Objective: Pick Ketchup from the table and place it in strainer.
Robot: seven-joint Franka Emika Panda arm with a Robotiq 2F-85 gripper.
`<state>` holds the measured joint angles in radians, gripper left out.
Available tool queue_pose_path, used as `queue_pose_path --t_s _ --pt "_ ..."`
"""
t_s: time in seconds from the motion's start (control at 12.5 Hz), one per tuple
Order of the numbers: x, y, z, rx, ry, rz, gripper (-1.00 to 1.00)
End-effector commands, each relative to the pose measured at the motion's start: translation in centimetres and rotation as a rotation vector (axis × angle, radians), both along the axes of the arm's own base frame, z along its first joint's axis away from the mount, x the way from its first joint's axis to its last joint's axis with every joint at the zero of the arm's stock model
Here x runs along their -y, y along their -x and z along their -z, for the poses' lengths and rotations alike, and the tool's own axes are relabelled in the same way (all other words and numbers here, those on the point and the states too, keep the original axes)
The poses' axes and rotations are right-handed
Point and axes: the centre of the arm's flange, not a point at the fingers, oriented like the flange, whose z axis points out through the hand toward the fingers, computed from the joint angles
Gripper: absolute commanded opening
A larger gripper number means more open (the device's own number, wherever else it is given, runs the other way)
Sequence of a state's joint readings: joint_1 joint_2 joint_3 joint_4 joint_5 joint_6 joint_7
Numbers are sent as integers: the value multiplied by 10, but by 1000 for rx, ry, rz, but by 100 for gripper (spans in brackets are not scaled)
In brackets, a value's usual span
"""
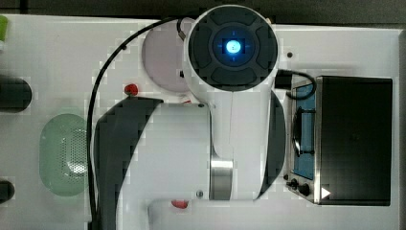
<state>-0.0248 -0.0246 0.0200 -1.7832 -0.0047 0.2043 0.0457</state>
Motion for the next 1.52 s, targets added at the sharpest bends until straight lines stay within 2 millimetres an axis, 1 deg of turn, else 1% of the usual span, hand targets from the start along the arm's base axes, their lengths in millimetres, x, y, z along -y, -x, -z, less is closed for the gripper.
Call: queue_pose_path --t_s 0.08,0.24,0.32,0.56,0.72,0.88,1.12,1.36,1.52 --pt "10 87 -52 -56 -16 12 59" --pt "10 83 -42 -77 -18 11 100" --pt "9 80 -32 -98 -19 9 100" --pt "4 66 10 -150 -22 -11 100" --pt "-1 53 37 -139 -27 -84 100" --pt "-7 41 65 -115 -34 -265 100" --pt "-18 35 106 -83 -40 -637 100" --pt "-22 40 145 -48 -32 -944 100" --pt "-21 51 175 -45 -31 -1037 100"
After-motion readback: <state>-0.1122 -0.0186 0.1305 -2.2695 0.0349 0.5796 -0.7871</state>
